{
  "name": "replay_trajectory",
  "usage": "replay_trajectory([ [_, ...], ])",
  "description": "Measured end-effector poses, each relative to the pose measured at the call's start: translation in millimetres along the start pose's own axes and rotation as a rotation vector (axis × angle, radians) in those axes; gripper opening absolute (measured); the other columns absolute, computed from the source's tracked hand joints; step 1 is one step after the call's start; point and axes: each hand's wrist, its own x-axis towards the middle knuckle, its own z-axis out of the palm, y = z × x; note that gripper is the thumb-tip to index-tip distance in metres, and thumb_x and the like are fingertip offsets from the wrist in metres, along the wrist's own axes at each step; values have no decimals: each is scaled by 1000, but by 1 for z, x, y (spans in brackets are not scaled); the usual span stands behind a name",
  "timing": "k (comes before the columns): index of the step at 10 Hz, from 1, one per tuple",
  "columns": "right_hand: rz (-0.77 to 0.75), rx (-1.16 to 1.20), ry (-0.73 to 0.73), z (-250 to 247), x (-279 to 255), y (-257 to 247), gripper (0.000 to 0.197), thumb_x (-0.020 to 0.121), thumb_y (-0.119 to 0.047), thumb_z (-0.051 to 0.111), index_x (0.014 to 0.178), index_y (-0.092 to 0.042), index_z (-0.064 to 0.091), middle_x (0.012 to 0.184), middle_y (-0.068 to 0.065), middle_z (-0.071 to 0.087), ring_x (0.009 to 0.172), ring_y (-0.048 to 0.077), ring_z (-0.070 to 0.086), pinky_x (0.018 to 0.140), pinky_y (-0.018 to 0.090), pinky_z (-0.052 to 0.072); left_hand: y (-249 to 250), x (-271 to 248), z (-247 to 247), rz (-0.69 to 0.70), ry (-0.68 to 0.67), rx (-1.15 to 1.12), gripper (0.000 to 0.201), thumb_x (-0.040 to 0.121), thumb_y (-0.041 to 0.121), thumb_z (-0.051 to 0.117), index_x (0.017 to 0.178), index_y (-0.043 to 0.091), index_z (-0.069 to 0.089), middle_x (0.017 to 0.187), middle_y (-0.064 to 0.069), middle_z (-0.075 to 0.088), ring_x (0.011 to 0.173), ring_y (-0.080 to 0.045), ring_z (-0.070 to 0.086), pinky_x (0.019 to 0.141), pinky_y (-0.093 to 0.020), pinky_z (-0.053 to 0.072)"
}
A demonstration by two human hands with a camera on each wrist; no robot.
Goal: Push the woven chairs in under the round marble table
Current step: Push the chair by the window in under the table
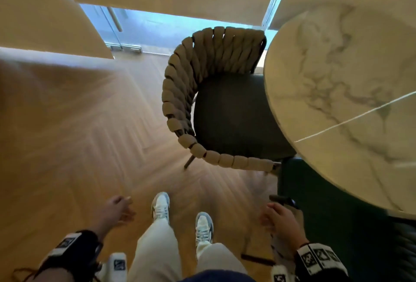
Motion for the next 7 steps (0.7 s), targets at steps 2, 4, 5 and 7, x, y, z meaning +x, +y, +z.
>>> replay_trajectory([
  [2, 144, 306, 161, 45, 30, -61, 17, 101, -16, 48, 92, -10, 60, 101, 20, 66, 75, 22, 61, 67, 35, 49, 151, 93, 7, 127, -141, 88, 28, 101, 25, 51, 119, 4, 54, 92, -21, 67, 72, -30, 64, 62, -33, 52],
  [4, 276, 795, 344, 95, 60, -105, 40, 103, -33, 42, 133, -8, 51, 130, 20, 59, 87, 24, 63, 69, 37, 50, 257, 166, 16, 220, -196, 52, 49, 99, 37, 53, 138, 10, 42, 111, -19, 63, 85, -33, 65, 70, -40, 54],
  [5, 302, 1023, 427, 115, 77, -125, 40, 98, -40, 49, 131, -19, 55, 128, 17, 62, 107, 35, 64, 92, 52, 53, 296, 187, 24, 248, -212, 89, 52, 98, 39, 54, 141, 13, 40, 116, -17, 61, 90, -31, 65, 76, -44, 55],
  [7, 431, 1076, 548, 115, 100, -140, 49, 90, -48, 50, 136, -29, 49, 126, 10, 60, 111, 39, 62, 89, 54, 54, 342, 215, 51, 293, -238, 199, 60, 94, 39, 61, 143, 14, 37, 124, -11, 56, 105, -33, 62, 80, -47, 56],
])
